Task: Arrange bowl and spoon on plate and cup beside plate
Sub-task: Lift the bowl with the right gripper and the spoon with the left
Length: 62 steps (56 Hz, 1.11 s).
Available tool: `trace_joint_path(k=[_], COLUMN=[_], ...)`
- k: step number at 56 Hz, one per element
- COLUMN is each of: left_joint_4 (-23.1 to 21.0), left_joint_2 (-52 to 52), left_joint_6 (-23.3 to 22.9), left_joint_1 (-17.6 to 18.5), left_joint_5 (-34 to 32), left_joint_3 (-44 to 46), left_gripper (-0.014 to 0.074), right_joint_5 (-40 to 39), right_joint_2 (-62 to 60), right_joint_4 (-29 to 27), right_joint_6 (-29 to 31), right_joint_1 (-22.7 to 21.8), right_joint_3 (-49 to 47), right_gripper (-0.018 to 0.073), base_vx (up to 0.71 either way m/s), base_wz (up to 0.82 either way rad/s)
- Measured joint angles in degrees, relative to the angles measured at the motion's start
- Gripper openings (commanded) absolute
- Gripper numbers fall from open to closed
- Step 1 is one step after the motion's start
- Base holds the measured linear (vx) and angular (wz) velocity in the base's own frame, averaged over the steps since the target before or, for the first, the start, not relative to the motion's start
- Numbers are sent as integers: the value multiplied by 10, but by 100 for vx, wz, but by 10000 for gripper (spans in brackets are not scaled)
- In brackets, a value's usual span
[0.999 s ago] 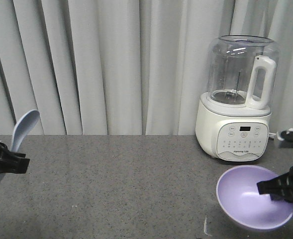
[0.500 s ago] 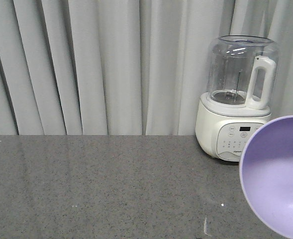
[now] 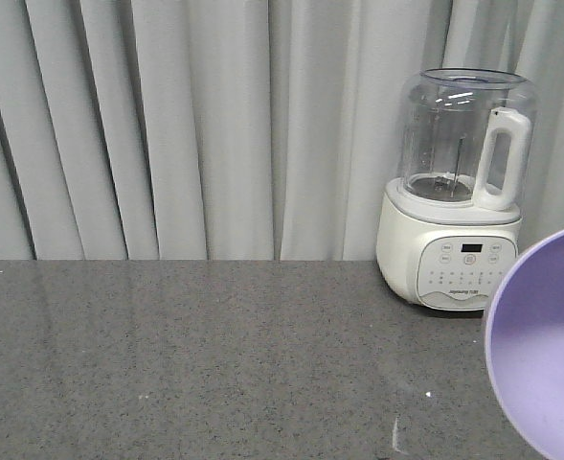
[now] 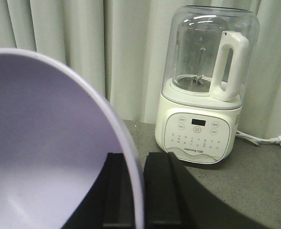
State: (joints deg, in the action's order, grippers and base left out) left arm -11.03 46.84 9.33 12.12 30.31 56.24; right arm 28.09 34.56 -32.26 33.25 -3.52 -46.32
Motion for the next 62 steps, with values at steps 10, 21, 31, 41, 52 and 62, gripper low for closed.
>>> trace_joint_path(k=[10, 21, 31, 41, 52, 62], left_joint_4=[-1, -1, -1, -1, -1, -1], left_joint_2=[0, 0, 0, 0, 0, 0], left_joint_6=[0, 0, 0, 0, 0, 0], left_joint_1=[0, 0, 0, 0, 0, 0], left_joint_5=[-10, -10, -11, -13, -13, -13], left_joint_3=[0, 0, 0, 0, 0, 0], left_gripper=[-4, -3, -3, -3, -3, -3], right_joint_5=[0, 0, 0, 0, 0, 0], right_joint_2=[0, 0, 0, 0, 0, 0], right_joint_4=[0, 0, 0, 0, 0, 0], right_joint_6=[0, 0, 0, -1, -1, -1], right_joint_1=[0, 0, 0, 0, 0, 0], right_joint_3=[0, 0, 0, 0, 0, 0], right_gripper=[-8, -8, -8, -8, -8, -8], base_vx=[0, 0, 0, 0, 0, 0], base_wz=[0, 0, 0, 0, 0, 0])
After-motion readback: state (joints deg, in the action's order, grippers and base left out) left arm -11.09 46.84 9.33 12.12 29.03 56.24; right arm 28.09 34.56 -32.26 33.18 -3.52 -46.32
